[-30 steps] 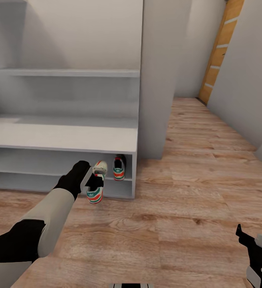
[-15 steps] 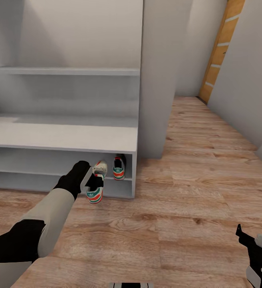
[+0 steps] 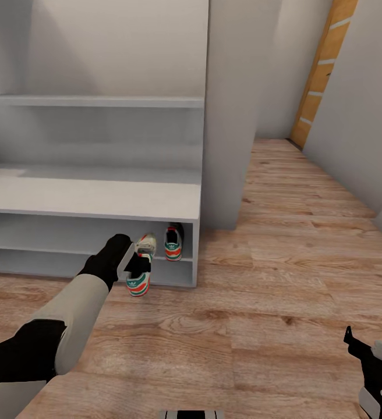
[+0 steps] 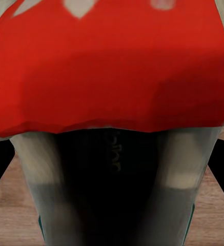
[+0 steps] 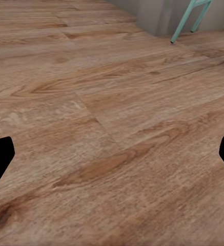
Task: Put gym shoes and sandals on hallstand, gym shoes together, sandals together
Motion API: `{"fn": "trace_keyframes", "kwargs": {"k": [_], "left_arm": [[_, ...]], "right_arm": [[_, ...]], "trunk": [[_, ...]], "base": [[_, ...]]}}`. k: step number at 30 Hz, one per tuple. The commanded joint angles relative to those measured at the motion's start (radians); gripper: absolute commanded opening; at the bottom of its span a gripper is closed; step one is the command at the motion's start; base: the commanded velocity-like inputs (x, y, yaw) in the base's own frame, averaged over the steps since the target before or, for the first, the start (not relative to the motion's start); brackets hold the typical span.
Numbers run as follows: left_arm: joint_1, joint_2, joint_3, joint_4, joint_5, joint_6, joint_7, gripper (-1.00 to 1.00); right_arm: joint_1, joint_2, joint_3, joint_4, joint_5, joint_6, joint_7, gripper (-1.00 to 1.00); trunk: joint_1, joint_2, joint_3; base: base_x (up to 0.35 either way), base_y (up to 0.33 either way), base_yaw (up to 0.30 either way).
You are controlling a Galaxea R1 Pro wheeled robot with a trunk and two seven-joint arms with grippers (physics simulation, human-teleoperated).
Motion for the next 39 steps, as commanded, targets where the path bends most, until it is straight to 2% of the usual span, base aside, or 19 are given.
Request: {"fn": "trace_keyframes", "kwargs": {"k": [1,11,32,39], "left_arm": [[0.000,0.000,0.000,0.000,0.000,0.000,0.000,-1.00],[0.001,0.000,0.000,-0.001,0.000,0.000,0.000,-1.00],[0.003,0.001,0.000,-0.001,0.000,0.000,0.000,-1.00],[0.003,0.000,0.001,-0.001,0.000,0.000,0.000,-1.00]], "right_arm": [[-0.001,0.000,0.000,0.000,0.000,0.000,0.000,1.00],[0.000,0.000,0.000,0.000,0.000,0.000,0.000,1.00],[0.000,0.000,0.000,0.000,0.000,0.000,0.000,1.00],[0.000,0.000,0.000,0.000,0.000,0.000,0.000,1.00]], "trunk": [[0.000,0.000,0.000],[0.000,0.000,0.000],[0.001,0.000,-0.008],[0.001,0.000,-0.008]], "base": [[0.000,0.000,0.000],[0.149,0.000,0.000],[0.008,0.000,0.000],[0.186,0.000,0.000]]}}
